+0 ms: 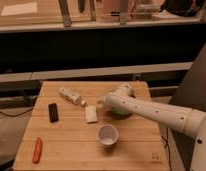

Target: Place the white sponge in the ceramic bowl

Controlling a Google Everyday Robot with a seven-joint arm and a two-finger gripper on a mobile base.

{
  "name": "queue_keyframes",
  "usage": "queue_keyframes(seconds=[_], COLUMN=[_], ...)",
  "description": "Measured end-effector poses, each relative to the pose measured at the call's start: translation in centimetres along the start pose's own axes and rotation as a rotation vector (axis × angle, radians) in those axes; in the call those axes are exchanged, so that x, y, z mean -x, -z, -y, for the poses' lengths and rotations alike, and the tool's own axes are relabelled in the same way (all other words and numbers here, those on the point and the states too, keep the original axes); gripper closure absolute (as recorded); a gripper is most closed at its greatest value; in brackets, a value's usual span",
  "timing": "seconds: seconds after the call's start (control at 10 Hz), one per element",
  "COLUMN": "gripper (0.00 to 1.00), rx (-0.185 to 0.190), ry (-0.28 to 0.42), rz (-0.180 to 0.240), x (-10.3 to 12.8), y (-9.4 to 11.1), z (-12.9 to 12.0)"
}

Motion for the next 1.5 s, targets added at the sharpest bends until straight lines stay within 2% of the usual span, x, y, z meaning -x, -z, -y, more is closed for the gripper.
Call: queue_keyframes(seconds=[0.3, 0.6, 0.8, 1.1, 1.5], gripper=[0.20, 0.20, 0.20, 0.20, 0.20], rx=[0.010, 0.040, 0.065, 0.083, 0.113], ry=[-0.018, -0.062, -0.088, -0.131, -0.246], rz=[0.056, 0.157, 0.209, 0.247, 0.301], x=[0.6, 1.6, 2.5, 3.5, 4.2], y=[-0.2, -0.5, -0.8, -0.9, -1.7], z=[0.1, 0.1, 0.5, 1.2, 0.9])
